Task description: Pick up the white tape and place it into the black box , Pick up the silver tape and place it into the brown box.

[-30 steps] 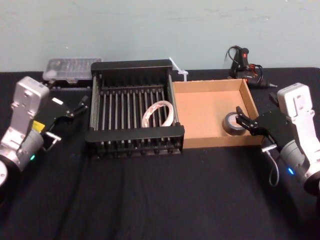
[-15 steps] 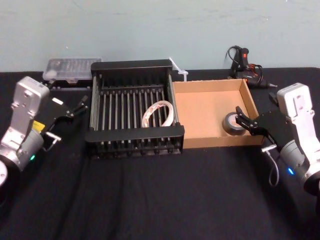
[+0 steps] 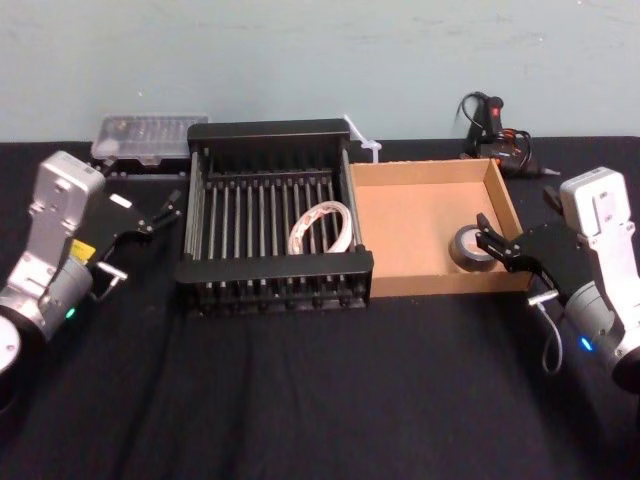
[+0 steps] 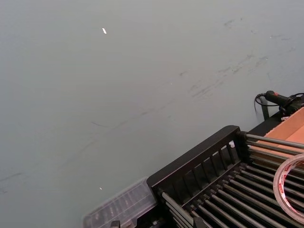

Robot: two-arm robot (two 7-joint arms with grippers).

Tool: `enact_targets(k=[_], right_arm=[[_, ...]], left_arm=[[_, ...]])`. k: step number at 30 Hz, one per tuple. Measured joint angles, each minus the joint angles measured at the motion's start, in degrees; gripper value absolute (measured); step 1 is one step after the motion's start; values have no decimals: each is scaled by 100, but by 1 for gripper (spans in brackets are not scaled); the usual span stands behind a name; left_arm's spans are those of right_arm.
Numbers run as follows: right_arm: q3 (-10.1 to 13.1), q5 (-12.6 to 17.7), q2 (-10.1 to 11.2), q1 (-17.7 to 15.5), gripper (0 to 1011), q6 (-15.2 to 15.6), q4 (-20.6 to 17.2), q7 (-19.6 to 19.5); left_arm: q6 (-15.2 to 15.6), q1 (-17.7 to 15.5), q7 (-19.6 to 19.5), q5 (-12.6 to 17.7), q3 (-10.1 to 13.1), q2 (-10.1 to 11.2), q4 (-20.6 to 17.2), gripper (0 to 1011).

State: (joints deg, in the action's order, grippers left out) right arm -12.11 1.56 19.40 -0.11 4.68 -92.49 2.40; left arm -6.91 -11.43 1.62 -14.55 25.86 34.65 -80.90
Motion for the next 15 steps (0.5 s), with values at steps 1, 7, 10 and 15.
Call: enact_targets(k=[1,7,10,15], right_arm=[[0,0,0,0,1002,0,0,0],[0,0,0,0,1000,0,0,0],[0,0,0,0,1002,0,0,0],[0,0,0,0,1000,1,1,0]], left_arm=[[0,0,0,0,0,0,0,1001],[0,0,0,0,0,0,0,1001],[0,0,0,0,0,0,0,1002],[0,0,0,0,0,0,0,1001]])
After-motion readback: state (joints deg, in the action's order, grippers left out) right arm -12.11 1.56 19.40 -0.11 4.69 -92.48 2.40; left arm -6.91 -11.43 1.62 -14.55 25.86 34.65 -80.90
